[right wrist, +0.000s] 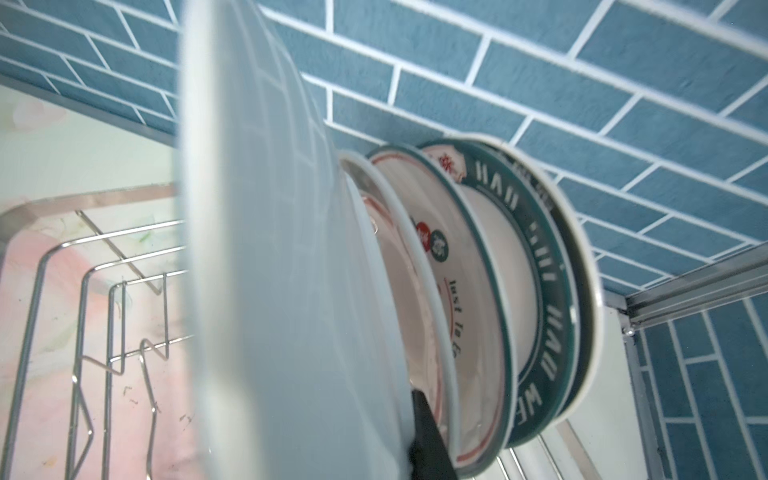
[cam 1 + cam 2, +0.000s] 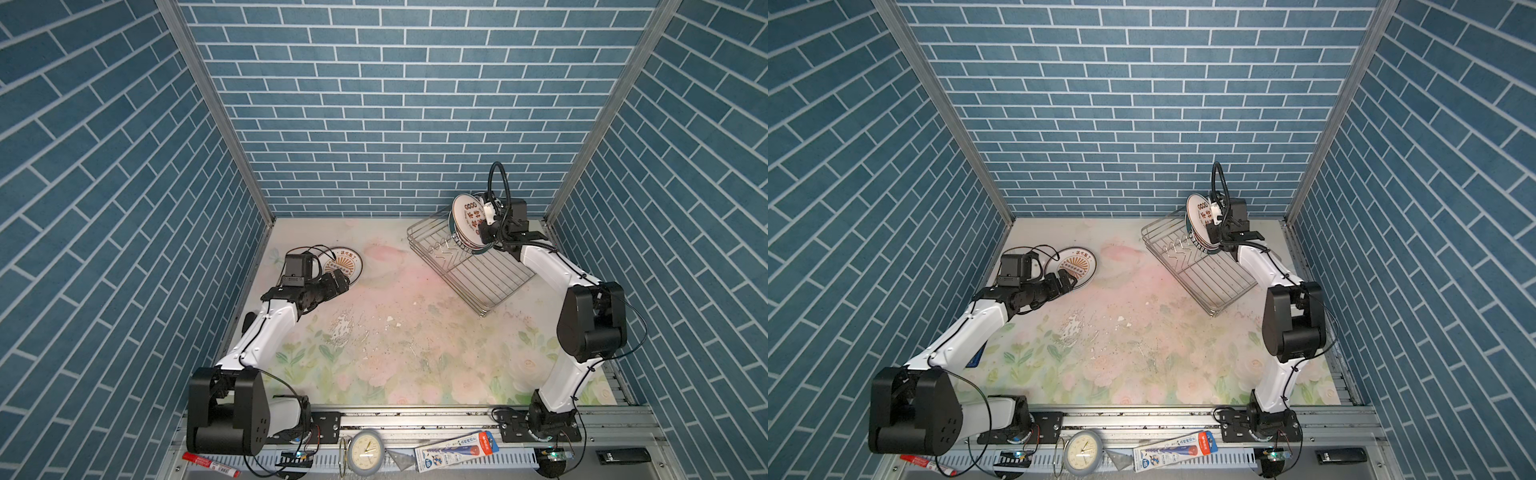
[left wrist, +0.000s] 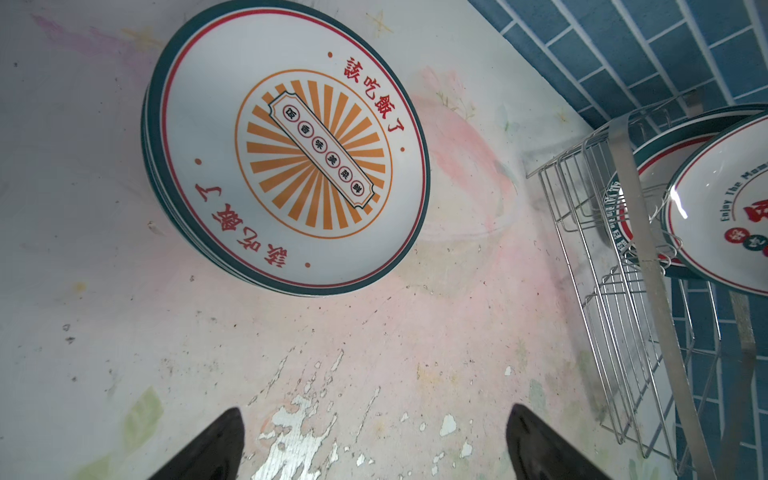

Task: Unload the plates from the dish rack
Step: 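Lift the red-lettered plate out of the rack toward the left gripper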

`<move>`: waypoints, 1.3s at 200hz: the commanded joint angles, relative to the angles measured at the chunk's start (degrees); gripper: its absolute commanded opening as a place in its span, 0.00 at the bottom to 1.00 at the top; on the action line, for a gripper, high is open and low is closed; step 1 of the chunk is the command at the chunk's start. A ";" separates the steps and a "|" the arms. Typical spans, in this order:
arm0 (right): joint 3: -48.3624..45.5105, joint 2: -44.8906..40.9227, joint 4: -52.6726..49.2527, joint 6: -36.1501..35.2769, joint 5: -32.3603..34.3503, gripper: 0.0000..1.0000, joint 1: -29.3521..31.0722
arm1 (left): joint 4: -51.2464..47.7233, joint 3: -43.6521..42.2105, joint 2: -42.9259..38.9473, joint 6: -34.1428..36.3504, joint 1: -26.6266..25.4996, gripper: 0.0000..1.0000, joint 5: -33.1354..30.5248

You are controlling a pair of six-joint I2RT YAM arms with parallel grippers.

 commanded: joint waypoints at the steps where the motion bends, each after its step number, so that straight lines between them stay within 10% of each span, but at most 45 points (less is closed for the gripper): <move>1: 1.31 -4.77 4.33 -1.25 -0.09 0.00 0.07 | 2.47 -1.38 -2.27 1.18 -0.29 0.99 1.27; 48: -2.69 -15.50 4.95 6.59 -2.81 0.00 0.47 | 2.03 -1.84 -4.11 0.53 -0.29 0.99 1.88; 136: -18.66 -34.78 -0.04 48.30 -20.35 0.00 0.94 | 5.45 -4.88 -8.12 -0.35 -0.38 0.99 6.51; 260: -33.69 -20.75 25.55 77.21 -27.43 0.00 19.69 | 15.12 -13.28 -13.89 -7.60 -4.34 0.99 14.14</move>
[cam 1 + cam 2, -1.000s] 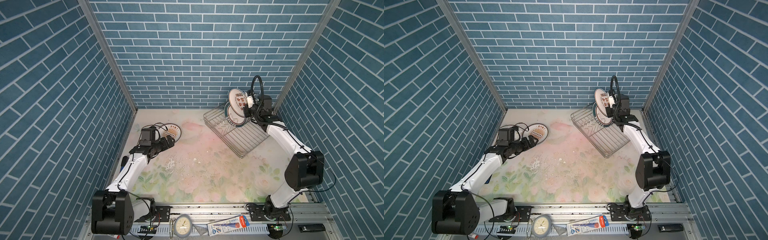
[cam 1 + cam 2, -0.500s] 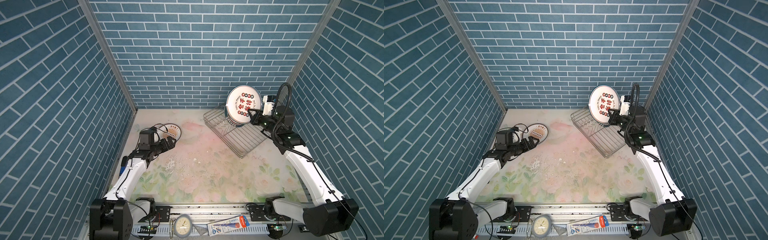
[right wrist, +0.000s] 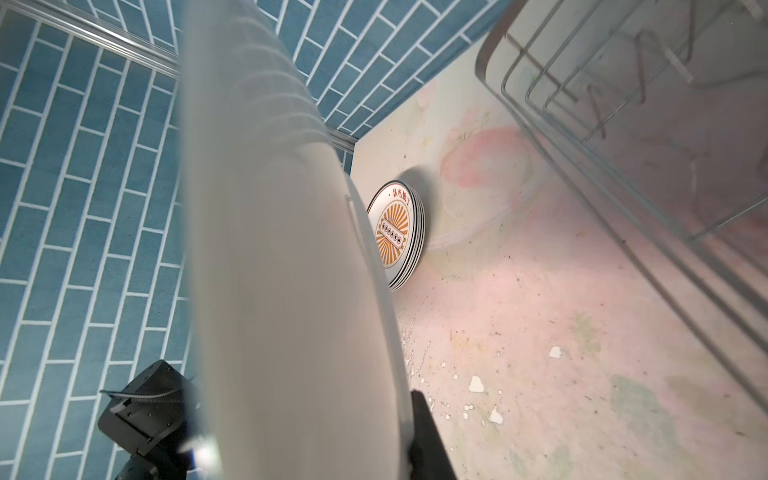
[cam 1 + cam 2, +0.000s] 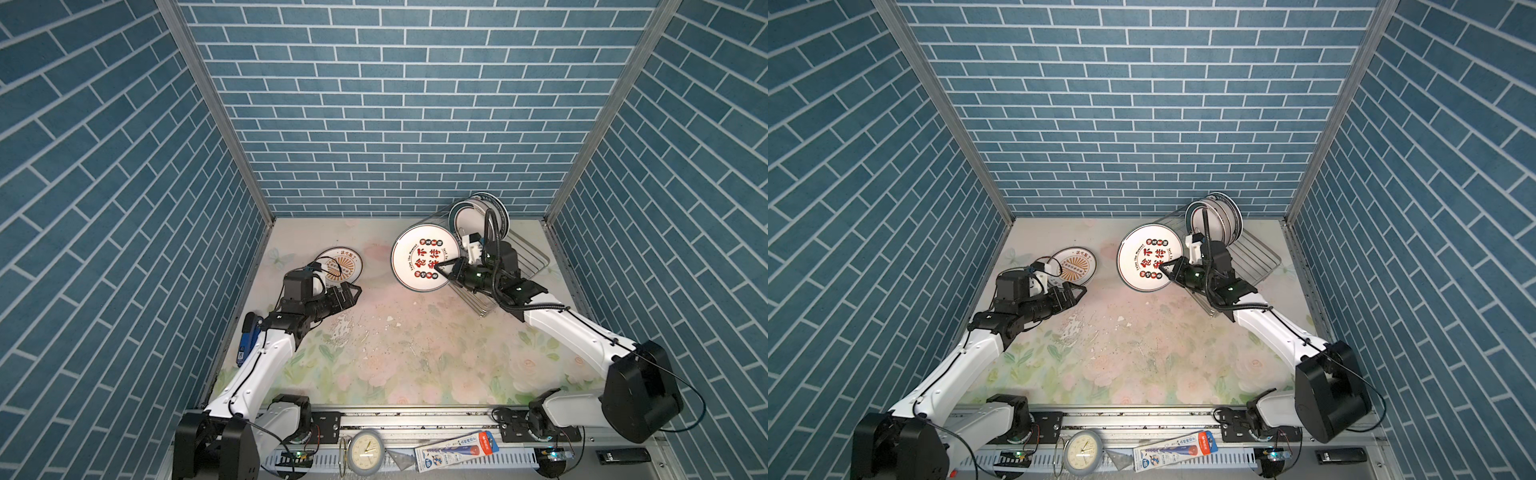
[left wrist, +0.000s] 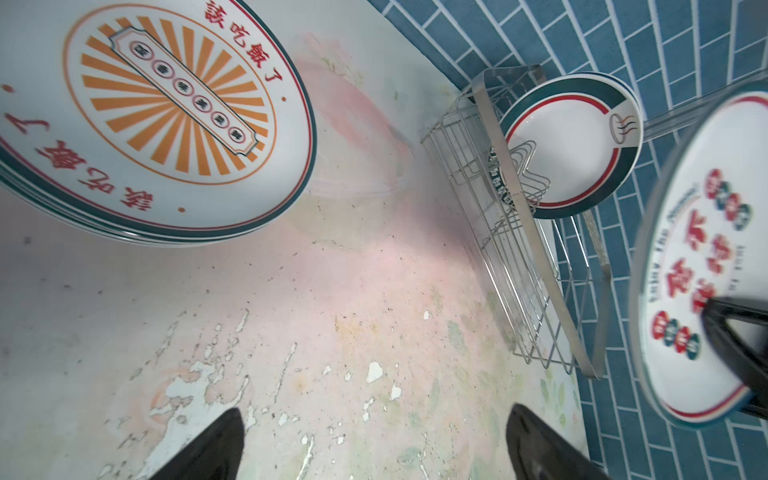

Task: Unload the plates from the dish rack
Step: 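Lift the red-lettered plate out of the rack toward the left gripper, then close the left gripper on the red-lettered plate rim held by the right gripper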

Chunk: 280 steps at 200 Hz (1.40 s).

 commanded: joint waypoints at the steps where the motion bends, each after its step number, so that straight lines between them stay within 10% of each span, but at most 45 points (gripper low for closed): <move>1: -1.11 2.92 11.41 8.03 -0.39 0.00 1.78 | 5.81 -1.72 -0.88 -3.02 -0.55 0.99 3.78; 158: 4.07 19.66 28.63 16.80 -3.78 0.00 12.12 | 19.16 -3.86 5.68 -8.40 -1.96 0.85 8.47; 280: 5.18 23.15 32.41 17.73 -4.55 0.00 13.44 | 20.42 -4.50 6.47 -9.60 -1.96 0.30 9.99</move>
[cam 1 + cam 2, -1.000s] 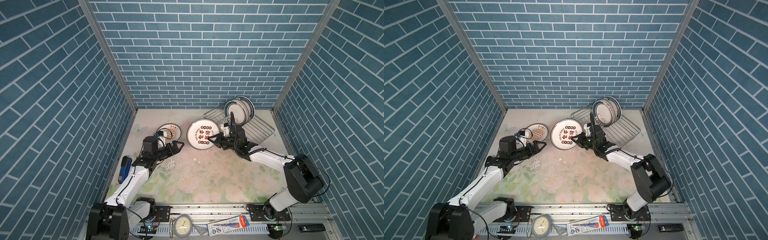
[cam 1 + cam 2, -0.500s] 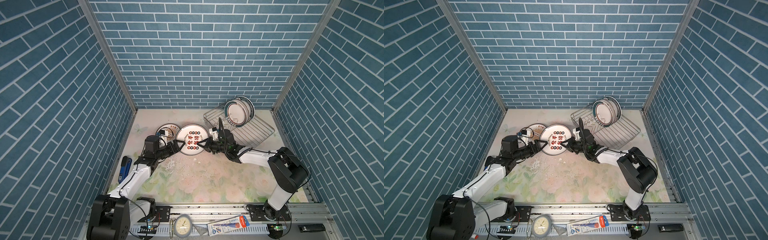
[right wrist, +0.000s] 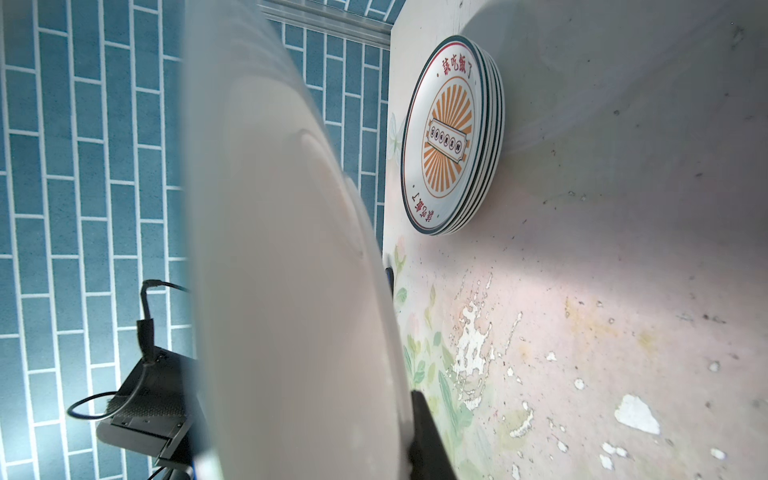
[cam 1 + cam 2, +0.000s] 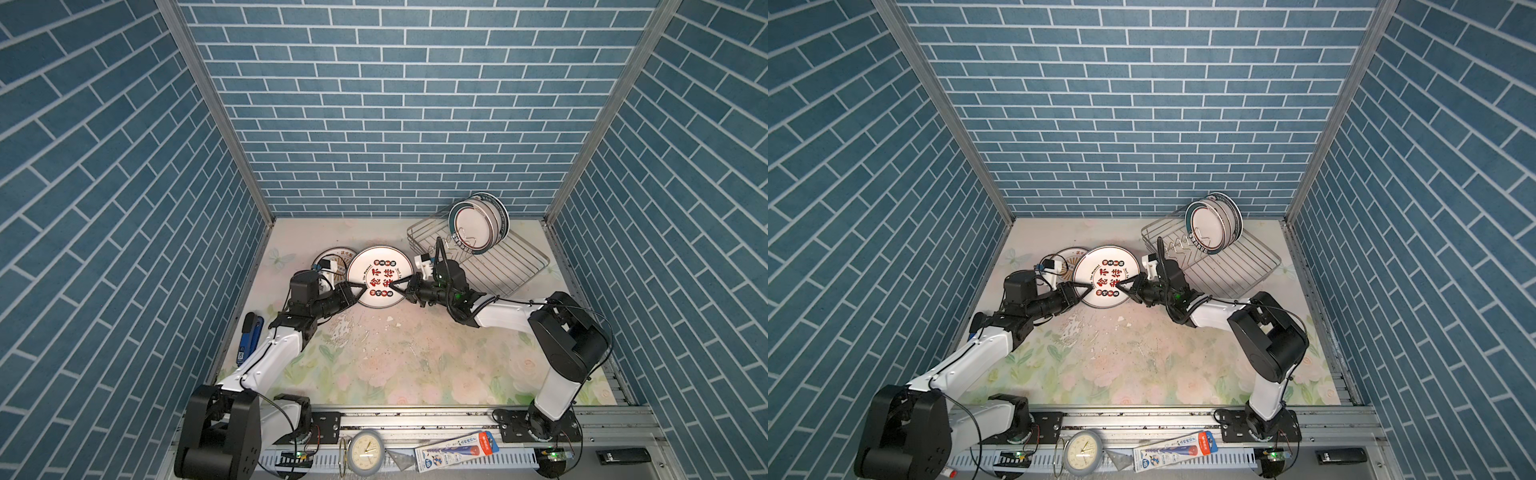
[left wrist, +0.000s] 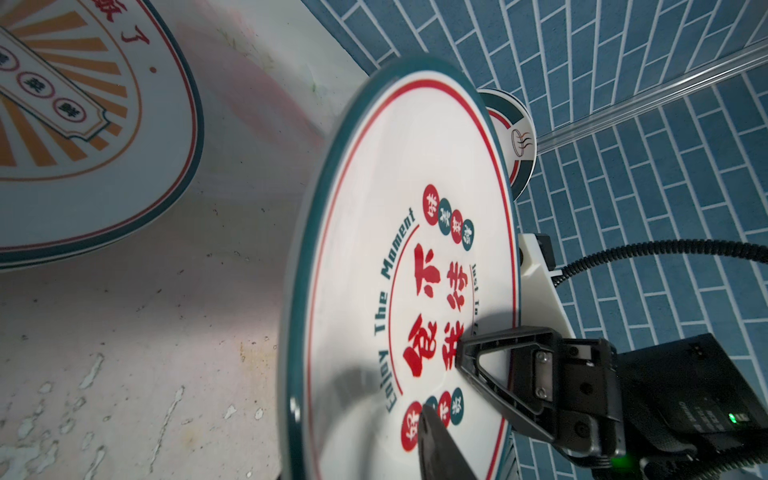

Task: Unload the plates from the dish rack
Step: 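Close the left gripper on the red-lettered plate rim held by the right gripper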

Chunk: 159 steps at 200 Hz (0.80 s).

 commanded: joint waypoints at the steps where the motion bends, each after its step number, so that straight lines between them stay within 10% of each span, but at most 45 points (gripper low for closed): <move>1: 3.66 1.16 4.07 1.19 -1.28 0.00 0.40 | 1.37 -0.80 0.10 0.36 -0.34 0.30 1.60; 56: 4.40 2.07 3.49 0.62 -1.44 0.02 0.66 | -0.48 -0.15 0.53 0.68 -0.34 0.11 1.49; 159: 6.22 0.92 -1.31 -4.25 -0.66 0.51 0.75 | -9.87 3.76 0.48 1.76 -0.17 0.00 -0.18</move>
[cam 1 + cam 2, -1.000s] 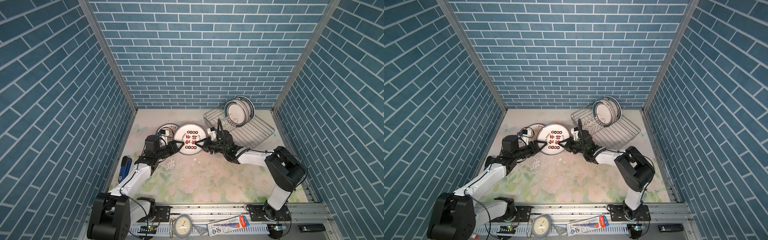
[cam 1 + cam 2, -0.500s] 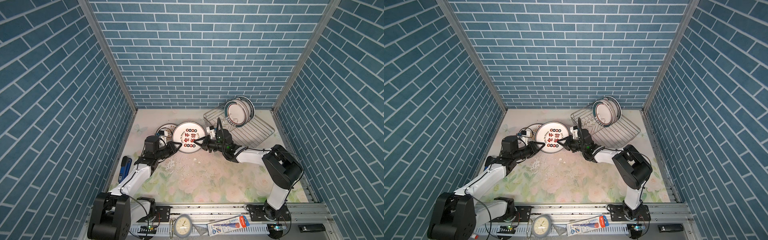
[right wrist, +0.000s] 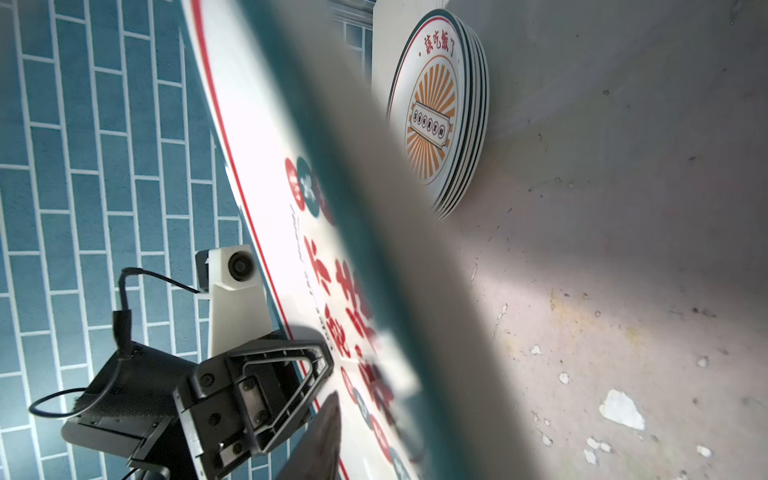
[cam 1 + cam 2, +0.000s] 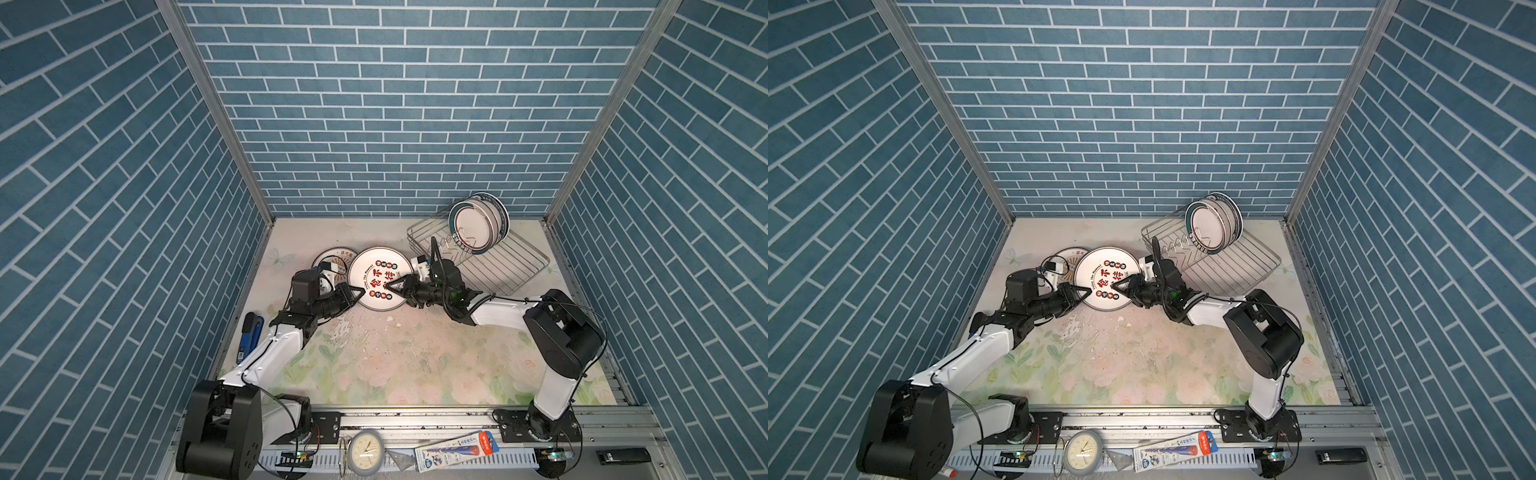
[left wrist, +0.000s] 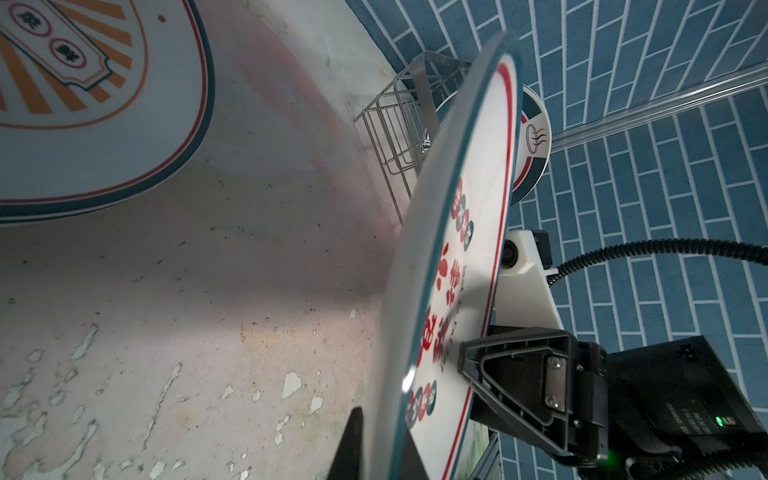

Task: Unload the plates from the dish rack
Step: 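Close the left gripper on the red-lettered plate rim held by the right gripper, then open the right gripper and withdraw it to the rack while the left carries the plate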

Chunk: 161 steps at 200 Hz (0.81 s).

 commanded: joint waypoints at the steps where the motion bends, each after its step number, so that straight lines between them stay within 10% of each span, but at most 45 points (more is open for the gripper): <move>1: 4.15 -0.65 2.65 -1.49 0.13 0.52 0.31 | -6.29 2.21 -0.95 3.36 -0.34 0.00 -1.33; 69: 4.56 -1.53 -2.26 -3.80 2.07 0.80 0.25 | -8.68 2.62 -1.42 1.07 0.75 0.00 -1.18; 82: 5.38 -1.60 -5.18 -5.34 2.91 0.99 0.22 | -9.67 2.94 -1.73 0.81 0.92 0.00 -1.07; 161: 13.06 -7.18 -42.01 -26.23 22.93 0.99 0.33 | -15.35 1.88 -6.88 0.05 3.39 0.00 -1.31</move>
